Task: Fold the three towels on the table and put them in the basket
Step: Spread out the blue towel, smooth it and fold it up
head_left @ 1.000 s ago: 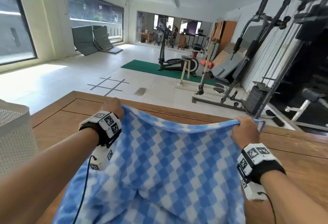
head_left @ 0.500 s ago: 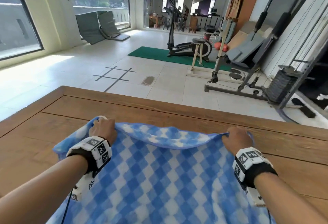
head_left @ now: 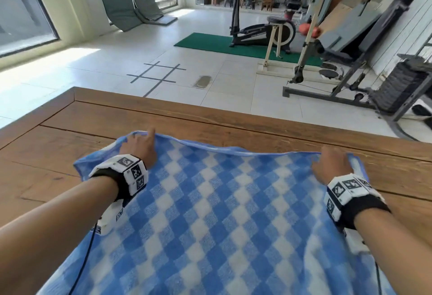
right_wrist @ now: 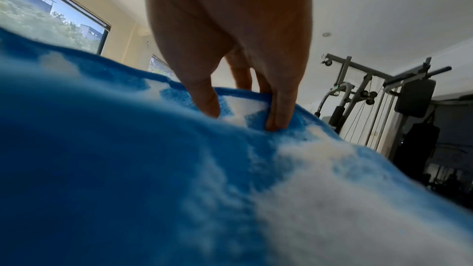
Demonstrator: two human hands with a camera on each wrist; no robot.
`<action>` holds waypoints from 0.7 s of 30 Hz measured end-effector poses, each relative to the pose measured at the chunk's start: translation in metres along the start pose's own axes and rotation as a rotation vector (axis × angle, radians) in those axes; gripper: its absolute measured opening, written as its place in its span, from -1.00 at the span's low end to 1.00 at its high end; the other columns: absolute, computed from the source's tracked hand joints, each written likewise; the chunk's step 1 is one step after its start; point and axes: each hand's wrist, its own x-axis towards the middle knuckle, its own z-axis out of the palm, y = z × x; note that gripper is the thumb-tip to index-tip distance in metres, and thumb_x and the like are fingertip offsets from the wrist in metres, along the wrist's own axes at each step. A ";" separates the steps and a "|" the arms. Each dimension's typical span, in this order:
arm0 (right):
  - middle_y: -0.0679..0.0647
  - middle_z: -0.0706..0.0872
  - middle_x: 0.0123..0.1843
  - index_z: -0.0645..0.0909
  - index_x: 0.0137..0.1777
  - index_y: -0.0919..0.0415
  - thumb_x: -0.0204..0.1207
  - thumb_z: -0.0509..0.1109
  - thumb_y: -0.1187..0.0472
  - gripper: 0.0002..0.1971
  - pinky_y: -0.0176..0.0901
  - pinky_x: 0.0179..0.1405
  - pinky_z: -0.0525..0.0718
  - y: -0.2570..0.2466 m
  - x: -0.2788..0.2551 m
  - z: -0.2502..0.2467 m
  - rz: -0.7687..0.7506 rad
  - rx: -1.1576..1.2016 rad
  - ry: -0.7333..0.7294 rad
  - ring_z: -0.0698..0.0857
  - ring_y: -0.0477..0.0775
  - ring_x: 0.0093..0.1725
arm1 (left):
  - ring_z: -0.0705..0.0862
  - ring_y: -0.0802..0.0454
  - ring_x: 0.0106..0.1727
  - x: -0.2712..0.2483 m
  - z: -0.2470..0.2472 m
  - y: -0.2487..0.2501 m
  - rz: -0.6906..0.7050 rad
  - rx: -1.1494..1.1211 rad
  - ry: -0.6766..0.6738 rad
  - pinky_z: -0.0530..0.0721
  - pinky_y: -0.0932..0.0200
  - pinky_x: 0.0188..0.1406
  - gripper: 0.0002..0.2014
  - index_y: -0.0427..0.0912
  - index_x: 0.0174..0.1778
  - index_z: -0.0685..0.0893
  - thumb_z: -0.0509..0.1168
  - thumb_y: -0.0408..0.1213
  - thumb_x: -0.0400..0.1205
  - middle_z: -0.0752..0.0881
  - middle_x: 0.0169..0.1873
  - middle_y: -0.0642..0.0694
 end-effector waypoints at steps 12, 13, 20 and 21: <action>0.43 -0.20 0.66 -0.13 0.66 0.31 0.68 0.24 0.17 -0.27 0.15 0.41 0.40 0.007 -0.005 0.031 0.138 0.049 -0.321 0.29 0.48 0.56 | 0.39 -0.26 0.42 -0.004 0.036 -0.008 0.060 0.158 -0.122 0.42 -0.13 0.37 -0.56 -0.12 0.51 0.35 0.11 -0.14 0.69 0.42 0.40 -0.28; 0.43 0.01 0.63 0.06 0.60 0.34 0.66 0.25 0.19 -0.39 0.12 0.33 0.47 0.005 -0.006 0.032 0.095 0.017 -0.268 0.40 0.45 0.48 | 0.39 -0.26 0.44 -0.002 0.038 -0.008 0.066 0.126 -0.160 0.43 -0.15 0.38 -0.56 -0.09 0.53 0.33 0.08 -0.14 0.70 0.41 0.42 -0.27; 0.29 -0.06 0.69 0.16 0.60 0.25 0.72 0.05 -0.01 -0.46 0.24 0.50 0.35 -0.014 -0.009 0.038 0.059 -0.088 -0.460 0.18 0.35 0.61 | 0.20 -0.20 0.58 0.003 0.040 -0.010 0.121 0.067 -0.288 0.32 -0.15 0.51 -0.50 -0.01 0.65 0.09 -0.02 -0.15 0.75 0.20 0.59 -0.18; 0.30 -0.17 0.70 0.02 0.66 0.22 0.73 0.04 0.02 -0.42 0.27 0.54 0.28 -0.019 -0.012 0.036 0.076 -0.093 -0.450 0.09 0.38 0.64 | 0.19 -0.19 0.59 0.001 0.038 -0.011 0.124 0.069 -0.287 0.32 -0.13 0.52 -0.48 -0.01 0.66 0.07 -0.02 -0.13 0.76 0.18 0.60 -0.18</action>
